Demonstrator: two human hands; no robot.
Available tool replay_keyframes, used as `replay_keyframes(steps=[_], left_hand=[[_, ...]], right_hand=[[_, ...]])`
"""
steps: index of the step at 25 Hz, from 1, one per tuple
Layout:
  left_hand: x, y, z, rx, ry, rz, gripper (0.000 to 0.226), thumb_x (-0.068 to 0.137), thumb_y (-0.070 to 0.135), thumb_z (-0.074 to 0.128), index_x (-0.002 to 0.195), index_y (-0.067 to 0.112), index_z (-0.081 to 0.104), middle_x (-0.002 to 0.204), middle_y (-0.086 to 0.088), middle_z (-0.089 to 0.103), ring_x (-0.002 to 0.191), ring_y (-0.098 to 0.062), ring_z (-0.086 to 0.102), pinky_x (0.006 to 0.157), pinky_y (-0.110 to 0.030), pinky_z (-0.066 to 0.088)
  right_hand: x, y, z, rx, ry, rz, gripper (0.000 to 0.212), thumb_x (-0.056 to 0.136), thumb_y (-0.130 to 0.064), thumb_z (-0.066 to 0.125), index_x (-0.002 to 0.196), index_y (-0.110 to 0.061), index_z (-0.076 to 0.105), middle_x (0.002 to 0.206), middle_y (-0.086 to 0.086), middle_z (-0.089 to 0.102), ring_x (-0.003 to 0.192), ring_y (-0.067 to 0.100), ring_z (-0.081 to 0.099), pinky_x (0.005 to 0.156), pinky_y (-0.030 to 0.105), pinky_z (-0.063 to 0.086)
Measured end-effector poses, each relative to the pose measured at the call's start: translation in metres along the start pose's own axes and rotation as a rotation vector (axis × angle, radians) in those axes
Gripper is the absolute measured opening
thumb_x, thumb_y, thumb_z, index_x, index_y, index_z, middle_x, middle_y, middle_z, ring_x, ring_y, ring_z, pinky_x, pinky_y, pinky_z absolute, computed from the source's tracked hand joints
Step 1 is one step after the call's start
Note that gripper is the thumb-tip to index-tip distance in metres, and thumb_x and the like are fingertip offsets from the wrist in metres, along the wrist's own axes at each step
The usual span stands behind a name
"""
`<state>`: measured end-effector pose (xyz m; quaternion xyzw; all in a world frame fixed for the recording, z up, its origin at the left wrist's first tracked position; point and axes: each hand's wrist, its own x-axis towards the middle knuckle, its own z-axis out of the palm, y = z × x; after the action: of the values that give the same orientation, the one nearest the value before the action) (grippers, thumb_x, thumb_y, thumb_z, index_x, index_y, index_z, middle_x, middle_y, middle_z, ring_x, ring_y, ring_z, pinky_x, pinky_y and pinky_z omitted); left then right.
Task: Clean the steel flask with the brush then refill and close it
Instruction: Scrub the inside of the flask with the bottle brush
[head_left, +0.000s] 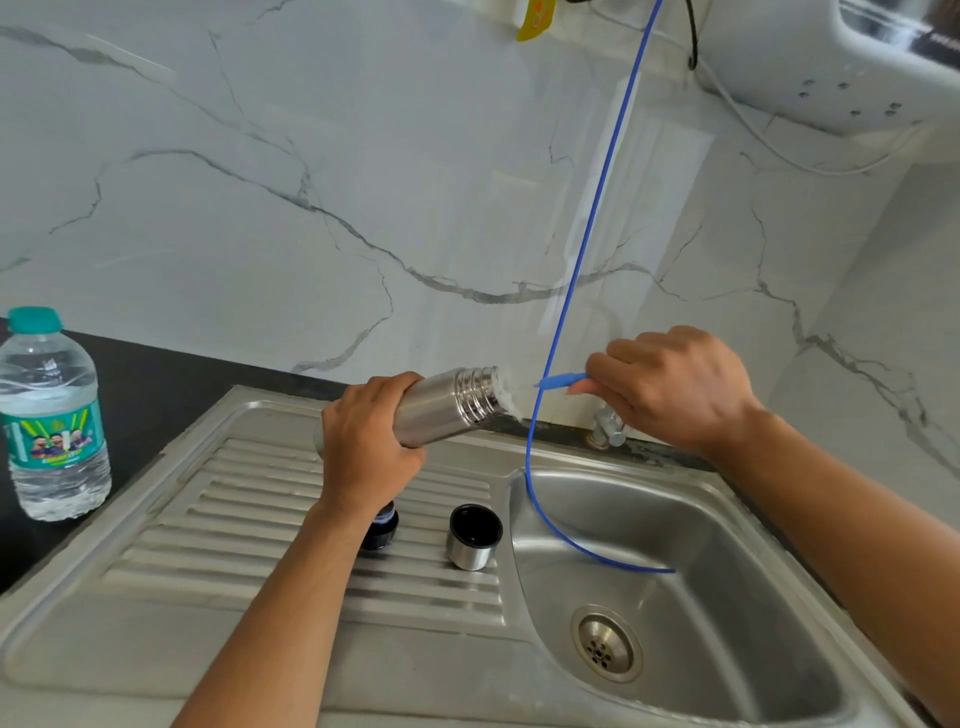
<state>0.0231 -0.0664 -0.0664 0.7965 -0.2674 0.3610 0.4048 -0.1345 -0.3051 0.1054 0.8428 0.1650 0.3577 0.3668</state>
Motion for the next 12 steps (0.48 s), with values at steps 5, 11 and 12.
replay_keyframes(steps=[5,11,12], left_hand=[[-0.006,0.006,0.005,0.088,-0.023,0.075,0.077,0.052,0.007,0.083,0.124,0.025,0.063,0.109,0.008,0.066,0.101,-0.020,0.060,0.088,-0.040,0.037],[-0.005,0.010,0.001,0.130,-0.005,0.105,0.076,0.053,0.006,0.082,0.125,0.024,0.064,0.111,0.006,0.066,0.103,-0.022,0.060,0.091,-0.044,0.039],[-0.005,0.010,0.001,0.116,-0.004,0.066,0.077,0.053,0.006,0.082,0.126,0.024,0.063,0.111,0.006,0.066,0.103,-0.022,0.059,0.089,-0.044,0.040]], right_hand=[[0.014,0.007,-0.005,0.518,-0.677,0.268,0.061,0.097,-0.074,0.030,0.077,-0.025,0.062,0.071,-0.005,0.064,0.069,0.016,0.061,0.067,0.034,0.048],[0.025,-0.016,-0.012,0.473,-0.821,0.434,0.054,0.099,-0.068,0.039,0.090,-0.020,0.061,0.076,0.004,0.061,0.073,0.021,0.061,0.077,0.039,0.051],[0.023,-0.024,-0.010,0.168,-0.593,0.413,0.051,0.099,-0.069,0.038,0.091,-0.022,0.058,0.079,0.000,0.060,0.079,0.023,0.062,0.081,0.042,0.047]])
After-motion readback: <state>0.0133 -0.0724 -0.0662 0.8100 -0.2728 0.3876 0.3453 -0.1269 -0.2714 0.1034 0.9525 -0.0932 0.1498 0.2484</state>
